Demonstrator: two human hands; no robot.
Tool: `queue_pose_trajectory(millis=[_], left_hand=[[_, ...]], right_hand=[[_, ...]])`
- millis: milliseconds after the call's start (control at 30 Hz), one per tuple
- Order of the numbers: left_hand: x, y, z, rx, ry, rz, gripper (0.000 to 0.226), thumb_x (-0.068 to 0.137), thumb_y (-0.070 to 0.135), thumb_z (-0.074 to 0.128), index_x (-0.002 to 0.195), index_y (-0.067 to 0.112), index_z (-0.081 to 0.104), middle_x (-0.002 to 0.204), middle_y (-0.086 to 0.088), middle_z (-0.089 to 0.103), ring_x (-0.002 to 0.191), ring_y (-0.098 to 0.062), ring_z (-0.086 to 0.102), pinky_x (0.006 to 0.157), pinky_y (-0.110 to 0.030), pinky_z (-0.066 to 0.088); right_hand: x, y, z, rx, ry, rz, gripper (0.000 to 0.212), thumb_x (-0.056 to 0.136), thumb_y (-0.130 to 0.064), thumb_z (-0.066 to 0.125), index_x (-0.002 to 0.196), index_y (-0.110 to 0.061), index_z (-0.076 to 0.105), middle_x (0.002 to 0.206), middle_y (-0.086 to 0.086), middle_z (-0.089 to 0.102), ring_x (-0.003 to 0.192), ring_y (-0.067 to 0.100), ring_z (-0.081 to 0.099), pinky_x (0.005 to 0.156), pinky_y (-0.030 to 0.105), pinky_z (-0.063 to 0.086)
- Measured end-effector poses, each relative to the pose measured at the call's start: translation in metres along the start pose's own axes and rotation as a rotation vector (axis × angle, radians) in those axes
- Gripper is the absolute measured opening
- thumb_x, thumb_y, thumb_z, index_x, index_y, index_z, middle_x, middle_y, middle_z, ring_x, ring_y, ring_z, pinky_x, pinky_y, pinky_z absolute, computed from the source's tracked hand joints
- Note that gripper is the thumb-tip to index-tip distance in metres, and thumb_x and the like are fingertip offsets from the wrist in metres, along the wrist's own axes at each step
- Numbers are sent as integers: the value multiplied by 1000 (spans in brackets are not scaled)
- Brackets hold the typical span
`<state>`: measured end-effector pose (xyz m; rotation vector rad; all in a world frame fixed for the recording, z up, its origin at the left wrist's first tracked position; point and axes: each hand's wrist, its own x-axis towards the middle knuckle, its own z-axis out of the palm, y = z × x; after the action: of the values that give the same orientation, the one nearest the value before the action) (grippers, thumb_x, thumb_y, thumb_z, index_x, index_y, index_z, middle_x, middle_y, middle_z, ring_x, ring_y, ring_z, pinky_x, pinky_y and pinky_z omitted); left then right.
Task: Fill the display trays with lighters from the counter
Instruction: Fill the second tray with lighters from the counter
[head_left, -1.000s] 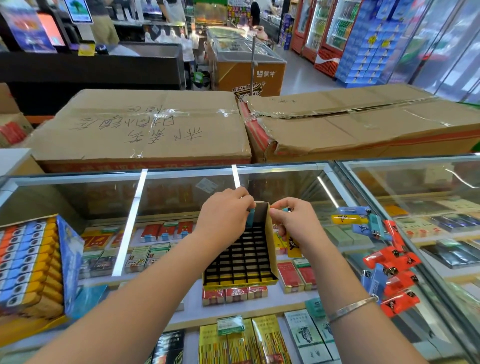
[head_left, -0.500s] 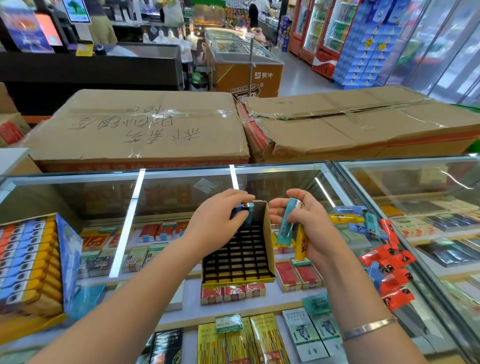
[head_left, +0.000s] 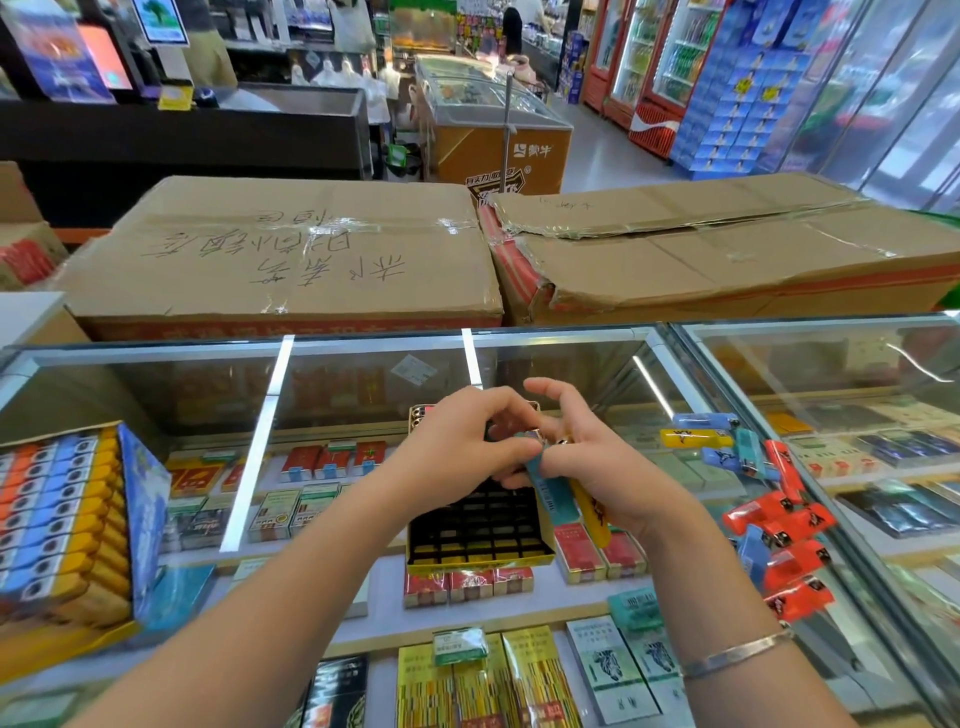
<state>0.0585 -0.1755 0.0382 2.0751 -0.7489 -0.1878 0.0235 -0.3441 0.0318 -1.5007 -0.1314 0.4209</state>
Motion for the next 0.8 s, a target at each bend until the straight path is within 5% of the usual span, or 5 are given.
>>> queue_pose_trajectory(millis=[233, 433, 700, 800], left_hand=[[1, -7, -7, -50, 129, -75, 10, 85, 31, 62, 83, 41, 60, 71, 9, 58, 64, 2, 53, 58, -15, 46], [0, -9, -24, -182, -101, -119, 19, 82, 28, 68, 95, 41, 66, 82, 18, 65, 80, 0, 62, 72, -11, 49], [5, -8, -17, 213, 120, -9, 17, 85, 32, 64, 102, 29, 66, 85, 18, 58, 79, 1, 55, 70, -19, 49], [7, -11, -15, 350, 150, 15, 20, 86, 32, 63, 106, 29, 62, 84, 20, 58, 75, 3, 51, 64, -11, 40]], right_hand=[[-1, -3, -8, -130, 77, 41, 36, 81, 6, 47, 111, -13, 51, 98, 10, 65, 87, 24, 70, 75, 30, 57], [3, 3, -9, -3, 170, 82, 21, 80, 8, 46, 89, -10, 52, 85, 11, 59, 65, 22, 62, 58, 31, 49], [20, 12, -15, 51, 706, 44, 22, 80, 8, 50, 87, -12, 56, 84, 12, 56, 74, 22, 60, 69, 35, 55], [22, 17, -19, 67, 758, 92, 20, 81, 7, 51, 90, -11, 57, 82, 11, 57, 73, 21, 59, 68, 33, 52]])
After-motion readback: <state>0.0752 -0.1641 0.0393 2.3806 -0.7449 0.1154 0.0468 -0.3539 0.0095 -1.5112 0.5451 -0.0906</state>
